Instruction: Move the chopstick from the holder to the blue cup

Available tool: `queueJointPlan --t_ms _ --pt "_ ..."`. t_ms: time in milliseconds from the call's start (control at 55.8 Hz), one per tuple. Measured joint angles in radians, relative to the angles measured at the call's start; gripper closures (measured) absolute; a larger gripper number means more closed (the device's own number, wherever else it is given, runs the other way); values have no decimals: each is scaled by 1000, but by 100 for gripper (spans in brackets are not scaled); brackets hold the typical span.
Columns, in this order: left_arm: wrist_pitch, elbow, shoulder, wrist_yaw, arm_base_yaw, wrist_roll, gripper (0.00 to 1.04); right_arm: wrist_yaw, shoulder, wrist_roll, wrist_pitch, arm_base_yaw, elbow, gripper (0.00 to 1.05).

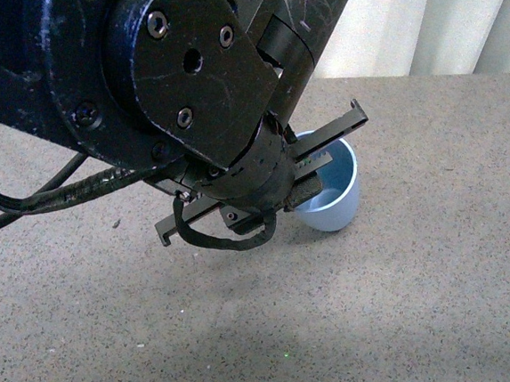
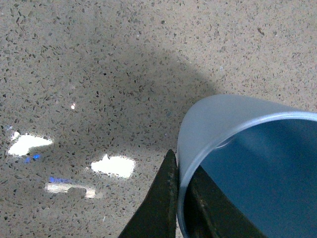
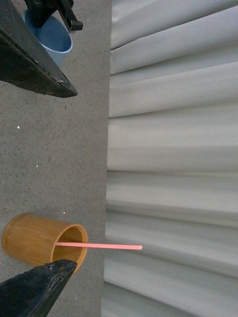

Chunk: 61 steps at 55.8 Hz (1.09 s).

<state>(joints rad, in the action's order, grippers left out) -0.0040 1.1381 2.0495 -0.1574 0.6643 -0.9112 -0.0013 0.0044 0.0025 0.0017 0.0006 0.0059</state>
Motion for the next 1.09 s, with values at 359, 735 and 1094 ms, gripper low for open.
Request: queueJointPlan --t_ms 359,735,1094 --pt "-16 26 19 -9 6 7 101 0 0 0 0 0 0 9" --pt "-37 52 19 -7 3 26 56 0 0 0 0 0 0 9" --pt "-52 64 5 -8 0 30 5 0 0 0 0 0 0 9"
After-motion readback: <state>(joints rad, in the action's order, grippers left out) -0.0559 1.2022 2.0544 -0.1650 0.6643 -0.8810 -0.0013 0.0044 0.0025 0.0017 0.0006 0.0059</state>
